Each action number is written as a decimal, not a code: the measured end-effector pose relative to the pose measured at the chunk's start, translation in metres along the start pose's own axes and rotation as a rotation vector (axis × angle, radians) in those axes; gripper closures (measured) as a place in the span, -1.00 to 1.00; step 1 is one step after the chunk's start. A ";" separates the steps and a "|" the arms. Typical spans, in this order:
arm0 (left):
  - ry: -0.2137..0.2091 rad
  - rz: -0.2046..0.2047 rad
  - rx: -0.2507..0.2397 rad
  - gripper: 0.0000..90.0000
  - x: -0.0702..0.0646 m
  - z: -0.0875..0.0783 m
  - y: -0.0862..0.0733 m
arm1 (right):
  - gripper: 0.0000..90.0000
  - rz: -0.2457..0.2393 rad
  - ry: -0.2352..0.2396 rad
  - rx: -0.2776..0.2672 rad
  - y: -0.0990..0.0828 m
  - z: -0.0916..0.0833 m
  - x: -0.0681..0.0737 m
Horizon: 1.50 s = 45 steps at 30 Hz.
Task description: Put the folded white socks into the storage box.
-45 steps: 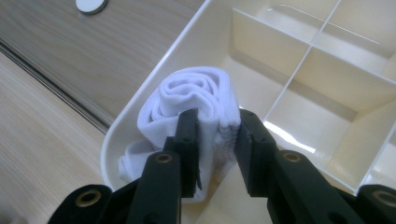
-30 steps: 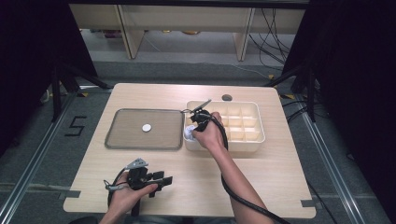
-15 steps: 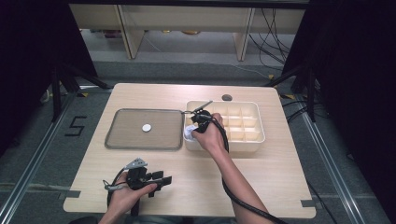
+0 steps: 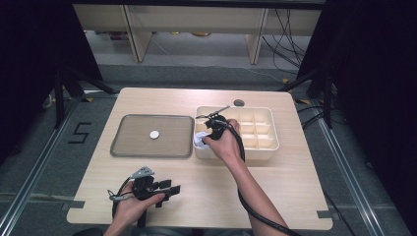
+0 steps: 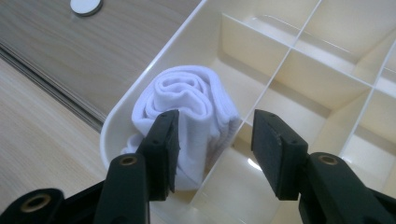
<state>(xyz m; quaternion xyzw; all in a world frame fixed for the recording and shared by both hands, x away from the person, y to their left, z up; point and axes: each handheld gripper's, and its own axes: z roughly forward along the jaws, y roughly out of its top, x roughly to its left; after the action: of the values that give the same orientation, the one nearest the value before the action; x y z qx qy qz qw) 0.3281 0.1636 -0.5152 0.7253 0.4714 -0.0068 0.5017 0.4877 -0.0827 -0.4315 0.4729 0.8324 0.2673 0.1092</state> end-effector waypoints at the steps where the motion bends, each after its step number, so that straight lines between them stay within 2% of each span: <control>1: 0.003 0.004 -0.002 0.00 0.000 0.000 0.000 | 0.14 0.004 0.009 -0.002 -0.001 -0.001 0.000; 2: 0.006 0.008 -0.003 -0.01 0.000 0.000 0.000 | 0.14 0.019 0.013 0.003 -0.001 -0.003 0.001; 3: 0.008 0.008 -0.001 -0.01 0.000 0.000 0.000 | 0.12 0.001 0.010 -0.015 -0.002 -0.003 -0.001; 6: 0.006 0.008 -0.009 -0.02 0.000 0.000 0.000 | 0.10 0.013 0.030 -0.018 -0.004 -0.006 0.000; 9: 0.010 0.005 -0.012 -0.03 0.000 0.000 0.000 | 0.09 0.001 0.023 -0.022 -0.006 -0.007 -0.001; 10: 0.019 0.012 -0.013 -0.03 0.001 0.000 0.000 | 0.09 0.017 0.032 -0.022 -0.006 -0.008 -0.001; 12: 0.018 0.015 -0.010 -0.03 0.001 0.000 0.000 | 0.09 -0.002 0.017 -0.027 -0.008 -0.009 -0.002; 14: 0.020 0.017 -0.015 -0.04 0.001 0.000 0.000 | 0.08 0.008 0.038 -0.037 -0.009 -0.011 -0.001; 20: 0.024 0.023 -0.018 -0.04 0.002 0.000 0.000 | 0.07 0.008 0.037 -0.075 -0.014 -0.019 -0.002; 21: 0.032 0.024 -0.019 -0.05 0.001 -0.001 0.000 | 0.07 0.006 0.045 -0.067 -0.015 -0.020 -0.002; 22: 0.031 0.024 -0.019 -0.05 0.001 -0.001 0.000 | 0.06 0.001 0.030 -0.066 -0.017 -0.021 -0.004; 23: 0.030 0.023 -0.022 -0.05 0.001 0.000 0.000 | 0.06 0.004 0.049 -0.076 -0.018 -0.022 -0.003; 24: 0.030 0.023 -0.023 -0.05 0.001 0.000 0.000 | 0.06 0.013 0.040 -0.083 -0.019 -0.023 -0.002; 29: 0.022 0.023 -0.020 -0.05 0.001 0.001 0.001 | 0.06 -0.007 0.045 -0.089 -0.025 -0.030 -0.004; 33: 0.024 0.025 -0.030 -0.06 0.002 0.001 0.001 | 0.05 -0.001 0.055 -0.101 -0.031 -0.035 -0.001; 38: 0.027 0.030 -0.039 -0.06 0.002 0.000 0.001 | 0.06 -0.010 0.055 -0.128 -0.039 -0.042 0.000; 42: 0.037 0.031 -0.052 -0.06 0.002 -0.001 0.002 | 0.06 -0.009 0.053 -0.168 -0.046 -0.050 -0.003; 43: 0.038 0.033 -0.054 -0.06 0.003 -0.002 0.002 | 0.05 0.001 0.058 -0.163 -0.048 -0.054 -0.003; 45: 0.048 0.034 -0.052 -0.06 0.002 -0.003 0.003 | 0.05 -0.023 0.056 -0.191 -0.052 -0.056 -0.006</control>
<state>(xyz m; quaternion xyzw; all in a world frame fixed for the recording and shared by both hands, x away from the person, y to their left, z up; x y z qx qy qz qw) 0.3298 0.1668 -0.5130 0.7197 0.4712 0.0315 0.5090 0.4289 -0.1283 -0.4141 0.4433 0.8112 0.3573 0.1335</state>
